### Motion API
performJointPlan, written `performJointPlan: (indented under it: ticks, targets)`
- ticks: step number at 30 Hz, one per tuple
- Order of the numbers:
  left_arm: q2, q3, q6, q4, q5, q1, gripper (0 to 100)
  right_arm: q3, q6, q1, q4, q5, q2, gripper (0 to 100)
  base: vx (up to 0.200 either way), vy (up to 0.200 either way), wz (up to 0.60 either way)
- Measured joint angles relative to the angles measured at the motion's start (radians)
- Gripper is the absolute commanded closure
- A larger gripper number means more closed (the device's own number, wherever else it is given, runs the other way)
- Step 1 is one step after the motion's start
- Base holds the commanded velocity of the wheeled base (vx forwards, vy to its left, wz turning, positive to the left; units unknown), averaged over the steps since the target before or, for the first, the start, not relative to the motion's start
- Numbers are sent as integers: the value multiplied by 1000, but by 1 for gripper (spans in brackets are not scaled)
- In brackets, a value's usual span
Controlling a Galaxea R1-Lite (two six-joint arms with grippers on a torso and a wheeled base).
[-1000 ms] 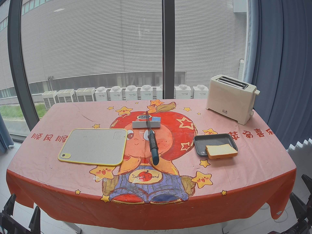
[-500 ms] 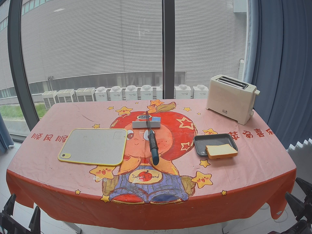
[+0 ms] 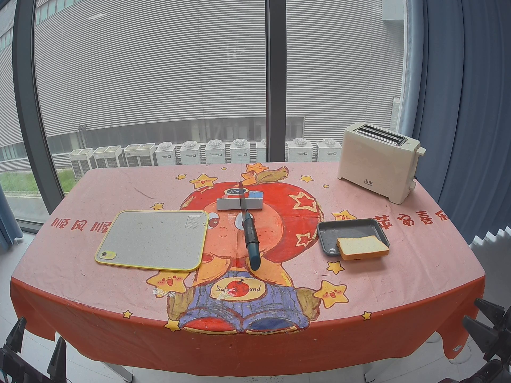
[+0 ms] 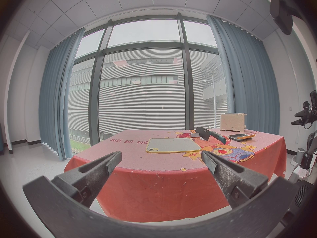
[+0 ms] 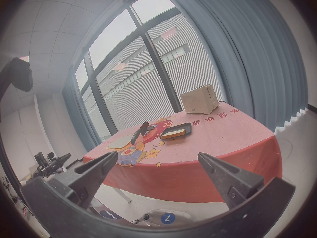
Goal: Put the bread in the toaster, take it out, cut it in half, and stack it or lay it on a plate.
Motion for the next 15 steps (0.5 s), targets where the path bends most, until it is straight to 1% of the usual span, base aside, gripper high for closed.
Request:
performJointPlan:
  ticks: [7,15]
  targets:
    - [0,0,0,0,0,0,0,50,109,35,-132,0,49,0,0,0,0]
    - [0,0,0,0,0,0,0,64,226,74,-164,0,129,0,0,0,0]
